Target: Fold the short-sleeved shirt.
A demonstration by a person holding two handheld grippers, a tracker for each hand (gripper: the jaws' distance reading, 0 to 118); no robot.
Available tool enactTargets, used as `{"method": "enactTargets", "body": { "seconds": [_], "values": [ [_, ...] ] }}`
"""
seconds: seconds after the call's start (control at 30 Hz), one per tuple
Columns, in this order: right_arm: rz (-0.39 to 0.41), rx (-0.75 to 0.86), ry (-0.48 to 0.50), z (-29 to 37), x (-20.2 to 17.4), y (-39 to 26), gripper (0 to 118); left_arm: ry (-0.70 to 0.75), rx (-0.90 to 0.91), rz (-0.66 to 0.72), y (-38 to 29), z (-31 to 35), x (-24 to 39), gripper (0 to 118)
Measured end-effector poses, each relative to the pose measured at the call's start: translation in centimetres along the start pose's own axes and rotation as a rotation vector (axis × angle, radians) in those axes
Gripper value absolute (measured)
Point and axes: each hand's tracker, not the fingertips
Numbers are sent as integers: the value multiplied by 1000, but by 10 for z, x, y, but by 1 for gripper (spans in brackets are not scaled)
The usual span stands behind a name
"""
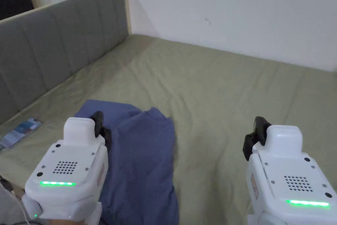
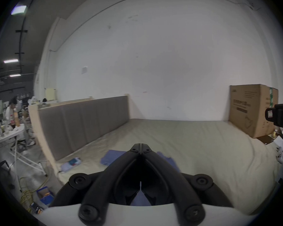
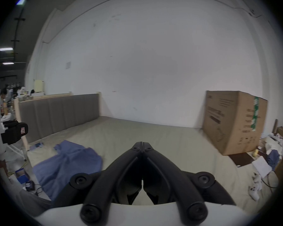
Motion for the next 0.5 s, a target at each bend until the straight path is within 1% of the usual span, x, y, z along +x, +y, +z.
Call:
{"method": "enactTargets", "body": {
  "seconds": [0.13, 0.27, 0.37, 0.5],
  "values": [
    [-4, 2, 102, -12, -42, 2, 0, 97, -9, -11, -1, 14, -40, 0],
    [-5, -5, 186, -19, -75, 3, 0, 151, -21, -1, -4, 25, -71, 0],
    [0, -7, 218, -21, -90, 3, 0, 183, -33, -2, -7, 29, -83, 0],
    [7, -12, 244, -24, -99, 3, 0, 183, -80, -1, -11, 20, -91, 0]
  ]
}}
